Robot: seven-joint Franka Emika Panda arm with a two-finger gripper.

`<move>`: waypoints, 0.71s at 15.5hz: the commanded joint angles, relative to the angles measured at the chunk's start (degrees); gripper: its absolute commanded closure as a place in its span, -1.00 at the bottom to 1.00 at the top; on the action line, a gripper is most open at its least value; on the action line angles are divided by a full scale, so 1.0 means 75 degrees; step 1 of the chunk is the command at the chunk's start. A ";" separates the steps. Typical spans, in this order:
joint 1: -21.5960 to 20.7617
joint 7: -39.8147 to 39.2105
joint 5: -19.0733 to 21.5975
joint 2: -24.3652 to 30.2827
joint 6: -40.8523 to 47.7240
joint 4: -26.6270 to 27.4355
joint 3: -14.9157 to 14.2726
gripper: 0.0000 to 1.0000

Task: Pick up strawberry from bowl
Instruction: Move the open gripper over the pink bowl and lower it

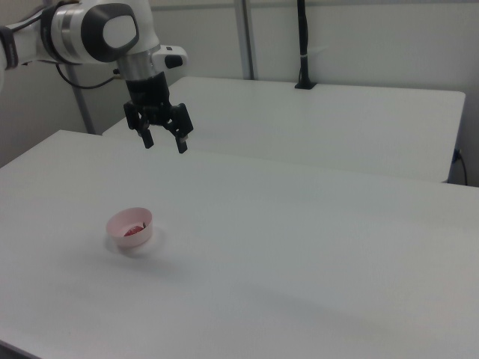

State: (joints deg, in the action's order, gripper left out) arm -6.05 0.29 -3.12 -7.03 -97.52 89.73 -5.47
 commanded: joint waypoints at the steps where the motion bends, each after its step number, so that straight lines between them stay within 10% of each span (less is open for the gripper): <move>1: -0.0131 -0.0144 0.0088 0.0035 0.0206 0.0036 -0.0044 -1.00; 11: -0.1782 0.0463 0.0088 -0.1193 -0.0307 0.0704 -0.0056 -0.97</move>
State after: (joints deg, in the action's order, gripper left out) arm -15.95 0.69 -3.11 -11.91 -97.48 93.79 -5.12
